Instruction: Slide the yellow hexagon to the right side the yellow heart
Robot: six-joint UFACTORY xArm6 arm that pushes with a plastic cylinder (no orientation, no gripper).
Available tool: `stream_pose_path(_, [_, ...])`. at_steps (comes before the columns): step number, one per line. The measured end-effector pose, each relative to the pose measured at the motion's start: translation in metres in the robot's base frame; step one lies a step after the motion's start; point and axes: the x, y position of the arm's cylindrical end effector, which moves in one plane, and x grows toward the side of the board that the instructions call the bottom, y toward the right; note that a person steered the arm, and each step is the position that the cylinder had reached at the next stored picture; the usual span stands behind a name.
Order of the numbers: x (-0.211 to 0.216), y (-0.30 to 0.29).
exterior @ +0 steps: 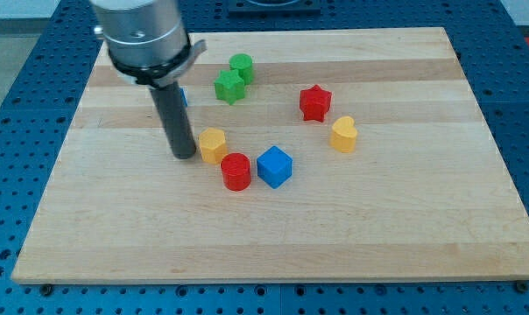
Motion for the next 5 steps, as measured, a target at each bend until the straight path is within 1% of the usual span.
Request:
stream_pose_path(2, [-0.013, 0.062])
stream_pose_path(5, [-0.015, 0.144])
